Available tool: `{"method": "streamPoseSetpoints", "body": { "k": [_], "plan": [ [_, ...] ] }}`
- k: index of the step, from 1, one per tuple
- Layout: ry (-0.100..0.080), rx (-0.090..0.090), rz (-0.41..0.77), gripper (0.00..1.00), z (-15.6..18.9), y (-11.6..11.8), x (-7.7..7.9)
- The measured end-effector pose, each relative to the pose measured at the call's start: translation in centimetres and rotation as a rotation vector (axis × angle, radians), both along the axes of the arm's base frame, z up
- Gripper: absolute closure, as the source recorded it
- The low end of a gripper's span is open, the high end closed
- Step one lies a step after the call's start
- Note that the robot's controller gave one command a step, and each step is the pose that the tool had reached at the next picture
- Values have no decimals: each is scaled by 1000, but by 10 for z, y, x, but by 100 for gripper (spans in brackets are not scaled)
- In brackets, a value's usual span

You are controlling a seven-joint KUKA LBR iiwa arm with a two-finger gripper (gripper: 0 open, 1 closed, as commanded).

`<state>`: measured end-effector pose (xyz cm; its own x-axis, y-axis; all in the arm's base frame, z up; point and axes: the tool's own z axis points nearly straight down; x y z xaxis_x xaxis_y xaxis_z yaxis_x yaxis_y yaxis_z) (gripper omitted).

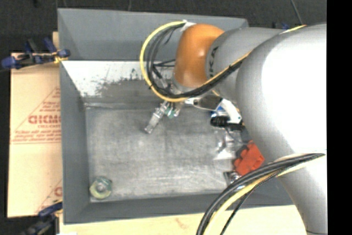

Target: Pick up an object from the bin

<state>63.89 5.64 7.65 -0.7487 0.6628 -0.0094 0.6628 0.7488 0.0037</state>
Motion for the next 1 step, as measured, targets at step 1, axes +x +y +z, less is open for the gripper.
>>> {"method": "streamPoseSetpoints", "body": {
  "k": [1],
  "plan": [
    [1, -2, -34, 0, 65, -96, -25]
  ]
}}
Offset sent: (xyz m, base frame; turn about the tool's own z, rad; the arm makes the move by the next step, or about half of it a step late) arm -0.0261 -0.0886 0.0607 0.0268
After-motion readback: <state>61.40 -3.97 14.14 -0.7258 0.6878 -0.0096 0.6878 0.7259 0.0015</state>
